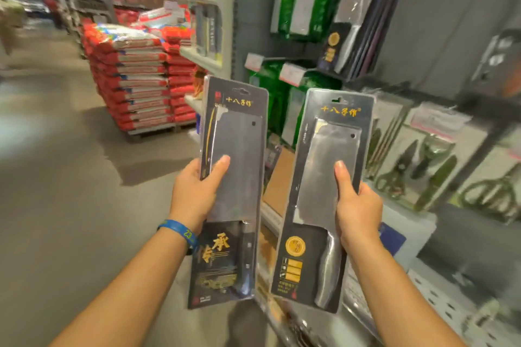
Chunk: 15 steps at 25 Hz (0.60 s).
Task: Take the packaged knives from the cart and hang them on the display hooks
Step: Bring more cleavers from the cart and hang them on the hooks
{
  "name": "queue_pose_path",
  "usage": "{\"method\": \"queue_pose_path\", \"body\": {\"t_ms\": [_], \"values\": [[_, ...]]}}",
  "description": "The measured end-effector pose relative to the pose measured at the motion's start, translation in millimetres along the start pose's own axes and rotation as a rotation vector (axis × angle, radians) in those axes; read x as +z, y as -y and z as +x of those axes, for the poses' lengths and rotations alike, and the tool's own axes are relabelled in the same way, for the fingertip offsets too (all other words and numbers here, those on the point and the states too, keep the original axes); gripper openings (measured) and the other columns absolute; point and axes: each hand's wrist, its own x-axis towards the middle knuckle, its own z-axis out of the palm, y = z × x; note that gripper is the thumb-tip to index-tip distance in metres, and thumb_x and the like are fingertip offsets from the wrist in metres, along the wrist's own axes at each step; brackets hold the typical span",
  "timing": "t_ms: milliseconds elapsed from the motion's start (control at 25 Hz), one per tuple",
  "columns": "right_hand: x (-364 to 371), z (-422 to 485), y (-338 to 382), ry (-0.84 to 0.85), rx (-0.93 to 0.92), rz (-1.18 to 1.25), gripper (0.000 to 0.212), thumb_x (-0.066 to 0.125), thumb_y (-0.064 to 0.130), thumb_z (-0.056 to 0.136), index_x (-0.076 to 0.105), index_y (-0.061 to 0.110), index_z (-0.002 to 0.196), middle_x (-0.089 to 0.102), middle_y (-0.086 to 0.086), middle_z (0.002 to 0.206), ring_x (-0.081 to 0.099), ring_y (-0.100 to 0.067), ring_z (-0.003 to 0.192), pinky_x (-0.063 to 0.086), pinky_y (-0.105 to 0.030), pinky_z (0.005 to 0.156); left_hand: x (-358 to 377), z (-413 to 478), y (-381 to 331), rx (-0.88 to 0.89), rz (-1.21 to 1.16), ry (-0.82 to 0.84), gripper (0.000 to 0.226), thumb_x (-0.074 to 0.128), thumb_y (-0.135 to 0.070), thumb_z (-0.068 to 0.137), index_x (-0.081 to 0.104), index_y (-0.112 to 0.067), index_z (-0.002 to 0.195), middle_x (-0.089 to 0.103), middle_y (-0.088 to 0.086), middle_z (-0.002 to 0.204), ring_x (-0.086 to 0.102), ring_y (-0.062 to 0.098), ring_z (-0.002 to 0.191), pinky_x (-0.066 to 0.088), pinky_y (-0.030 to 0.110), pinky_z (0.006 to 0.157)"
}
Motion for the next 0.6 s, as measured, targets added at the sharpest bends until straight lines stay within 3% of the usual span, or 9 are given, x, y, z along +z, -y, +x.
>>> {"method": "queue_pose_path", "body": {"t_ms": [120, 240, 320, 400, 520, 600], "values": [[-9, 43, 19, -0.102, -0.049, -0.006, 0.077, 0.059, 0.087, 0.073, 0.042, 0.011, 0.067, 0.036, -0.003, 0.068, 0.033, -0.015, 0.057, 0.032, -0.037, 0.056, 58, 49, -30, 0.059, -0.068, 0.099, 0.016, 0.071, -0.036, 0.09, 0.073, -0.021, 0.095, 0.075, -0.022, 0.087, 0.068, -0.007, 0.082, 0.048, 0.008, 0.067], [-18, 83, 49, -0.242, -0.122, 0.039, 0.094, 0.061, 0.084, 0.073, 0.056, -0.009, 0.081, 0.035, 0.012, 0.081, 0.024, -0.008, 0.071, 0.046, -0.037, 0.061, 111, 102, -66, 0.186, -0.1, 0.208, 0.018, 0.072, -0.039, 0.088, 0.071, -0.021, 0.087, 0.073, -0.023, 0.08, 0.064, -0.011, 0.073, 0.044, 0.005, 0.063], [-31, 110, 76, -0.313, -0.176, 0.048, 0.089, 0.061, 0.083, 0.074, 0.055, -0.006, 0.075, 0.043, 0.005, 0.065, 0.035, -0.01, 0.057, 0.044, -0.033, 0.056, 145, 134, -90, 0.23, -0.161, 0.288, 0.019, 0.073, -0.043, 0.087, 0.073, -0.023, 0.089, 0.075, -0.02, 0.086, 0.067, -0.007, 0.078, 0.048, 0.008, 0.064], [-42, 135, 107, -0.404, -0.225, 0.019, 0.081, 0.063, 0.079, 0.078, 0.052, 0.0, 0.07, 0.05, -0.005, 0.064, 0.045, -0.016, 0.057, 0.039, -0.034, 0.055, 176, 165, -111, 0.26, -0.219, 0.347, 0.027, 0.072, -0.048, 0.086, 0.074, -0.022, 0.089, 0.076, -0.012, 0.088, 0.067, 0.0, 0.078, 0.054, 0.02, 0.07], [-51, 162, 148, -0.558, -0.297, -0.007, 0.071, 0.065, 0.077, 0.079, 0.038, 0.014, 0.063, 0.039, -0.003, 0.063, 0.036, -0.019, 0.058, 0.032, -0.038, 0.057, 212, 206, -138, 0.297, -0.251, 0.387, 0.064, 0.067, -0.066, 0.078, 0.07, -0.005, 0.096, 0.069, -0.001, 0.088, 0.06, 0.013, 0.076, 0.051, 0.034, 0.075], [-58, 173, 170, -0.61, -0.329, -0.06, 0.07, 0.063, 0.08, 0.077, 0.035, 0.018, 0.063, 0.04, -0.002, 0.06, 0.039, -0.021, 0.055, 0.035, -0.038, 0.056, 233, 228, -150, 0.289, -0.279, 0.43, 0.072, 0.064, -0.073, 0.074, 0.069, -0.005, 0.097, 0.072, 0.005, 0.092, 0.067, 0.023, 0.082, 0.056, 0.038, 0.081]]}}
